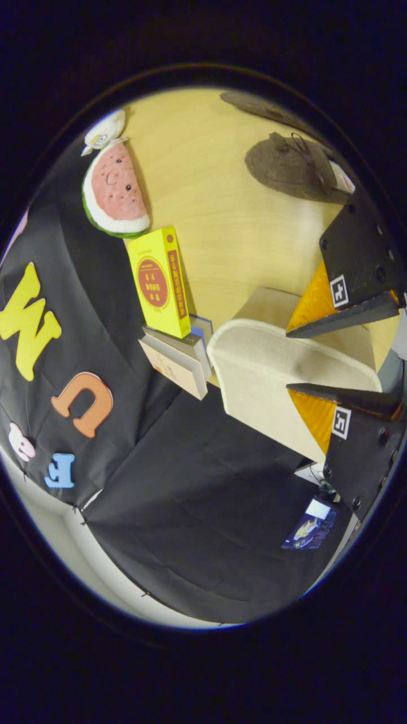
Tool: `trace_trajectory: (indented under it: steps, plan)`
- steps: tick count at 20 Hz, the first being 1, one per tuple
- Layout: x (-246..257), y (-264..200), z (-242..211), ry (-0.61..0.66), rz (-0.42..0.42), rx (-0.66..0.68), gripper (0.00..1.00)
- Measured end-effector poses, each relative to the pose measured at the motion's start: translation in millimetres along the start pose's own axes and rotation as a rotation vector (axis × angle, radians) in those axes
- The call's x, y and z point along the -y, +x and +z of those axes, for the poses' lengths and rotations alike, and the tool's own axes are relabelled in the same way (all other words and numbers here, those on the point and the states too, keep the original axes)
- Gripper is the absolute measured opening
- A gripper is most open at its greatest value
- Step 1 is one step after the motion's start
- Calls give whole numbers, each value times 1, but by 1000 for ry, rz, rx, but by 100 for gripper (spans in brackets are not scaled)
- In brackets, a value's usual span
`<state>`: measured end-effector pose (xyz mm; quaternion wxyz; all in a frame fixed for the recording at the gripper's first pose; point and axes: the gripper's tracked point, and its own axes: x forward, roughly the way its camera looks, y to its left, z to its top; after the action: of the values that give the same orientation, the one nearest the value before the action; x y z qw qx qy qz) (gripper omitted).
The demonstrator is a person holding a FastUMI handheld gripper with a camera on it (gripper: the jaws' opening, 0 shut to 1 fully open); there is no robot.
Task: Open the storage box then place both shoes into the box .Put the left shoe in first, then the right shoe, with the right side of both shoes facing outward in a uniform manner.
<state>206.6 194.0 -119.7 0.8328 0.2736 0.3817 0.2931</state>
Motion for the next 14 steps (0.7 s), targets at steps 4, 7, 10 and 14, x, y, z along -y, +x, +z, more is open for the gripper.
trace_trajectory:
  steps: [4,7,10,14]
  plan:
    - [1,2,2,34,89,-6,68]
    - [-9,-1,13,97,226,29,94]
    - [-11,5,12,120,258,20,93]
    - [-12,19,4,173,272,-23,94]
